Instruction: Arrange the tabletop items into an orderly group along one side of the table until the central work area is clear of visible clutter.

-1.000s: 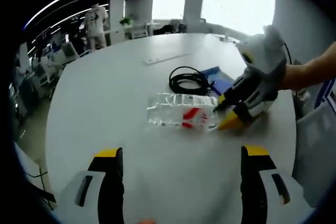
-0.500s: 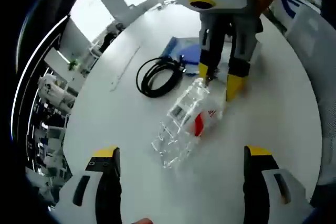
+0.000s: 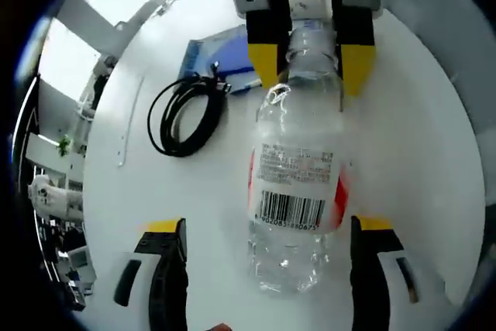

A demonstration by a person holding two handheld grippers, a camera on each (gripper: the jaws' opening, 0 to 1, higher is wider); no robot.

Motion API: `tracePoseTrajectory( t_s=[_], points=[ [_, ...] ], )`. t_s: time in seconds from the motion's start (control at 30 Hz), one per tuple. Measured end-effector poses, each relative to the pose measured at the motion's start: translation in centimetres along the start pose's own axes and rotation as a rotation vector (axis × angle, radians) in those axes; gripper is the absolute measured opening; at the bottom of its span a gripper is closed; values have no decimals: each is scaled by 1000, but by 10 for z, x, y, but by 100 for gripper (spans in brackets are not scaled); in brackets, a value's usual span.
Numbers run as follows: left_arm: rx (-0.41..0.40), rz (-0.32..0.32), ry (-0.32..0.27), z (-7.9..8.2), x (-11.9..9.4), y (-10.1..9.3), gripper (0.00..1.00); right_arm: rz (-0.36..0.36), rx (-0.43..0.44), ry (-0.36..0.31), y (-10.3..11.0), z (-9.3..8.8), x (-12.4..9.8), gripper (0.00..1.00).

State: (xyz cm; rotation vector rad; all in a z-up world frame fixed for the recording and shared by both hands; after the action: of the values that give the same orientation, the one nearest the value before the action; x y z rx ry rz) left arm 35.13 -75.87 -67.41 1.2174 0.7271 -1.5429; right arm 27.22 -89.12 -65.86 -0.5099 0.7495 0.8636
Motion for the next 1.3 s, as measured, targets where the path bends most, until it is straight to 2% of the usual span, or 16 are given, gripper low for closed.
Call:
tracePoseTrajectory(
  t_s=[0.1, 0.17, 0.2, 0.23, 0.33, 0.47, 0.6, 0.73, 0.83, 0.87, 0.9, 0.93, 1.0, 1.03, 1.17, 1.3],
  points=[
    [7, -94, -38, -3, 3, -6, 68, 9, -4, -14, 0, 3, 0, 22],
    [28, -141, -47, -3, 4, -12, 51, 10, -3, -16, -1, 4, 0, 21],
    [37, -196, -87, -1, 6, -19, 46, 11, -3, -24, -2, 6, -1, 21],
    [51, -138, -97, -1, 6, -16, 46, 23, -19, -18, -2, 5, -2, 21],
    [48, -132, -97, -4, 2, -17, 44, 20, -44, -39, -3, 8, -4, 21],
    [5, -67, -223, -10, -2, -20, 43, 25, -65, -75, -6, 15, -10, 21],
    [-34, -15, -265, -17, -8, -24, 43, 40, -73, -120, -9, 27, -16, 21],
    [-96, 13, -328, -25, -12, -25, 43, 49, -133, -216, -13, 43, -21, 20],
    [-174, 35, -383, -31, -15, -25, 42, 53, -109, -316, -15, 56, -26, 17],
    [-286, 39, -430, -35, -17, -24, 42, 34, -78, -362, -19, 63, -30, 5],
    [-334, 43, -468, -39, -18, -24, 42, 74, -38, -413, -17, 70, -35, 0],
    [-258, 73, -483, -40, -17, -25, 41, 84, 16, -460, -21, 77, -34, 0],
    [-308, 80, -505, -40, -13, -29, 41, 35, -143, -481, -24, 85, -26, 0],
    [-337, 78, -529, -39, -12, -30, 41, 34, -160, -481, -23, 86, -23, 0],
    [-376, 89, -564, -39, -8, -35, 41, 78, -83, -491, -20, 94, -17, 0],
    [-418, 77, -602, -42, -7, -37, 40, 84, -92, -515, -18, 99, -18, 0]
  ],
)
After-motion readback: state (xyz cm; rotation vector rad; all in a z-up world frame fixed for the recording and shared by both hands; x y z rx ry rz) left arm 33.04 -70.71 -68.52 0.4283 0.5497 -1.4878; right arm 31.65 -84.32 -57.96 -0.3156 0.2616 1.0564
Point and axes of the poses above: the point that each gripper's makers call its tool centre point, and the gripper's own axes: x roughly forward along the fingers, y roughly to its left, z roughly out of its top, the point moved 9 cm from there along -x, roughly backward along the fingers, and after that the axes turned 9 degrees about -z, right-handed, at the moved point
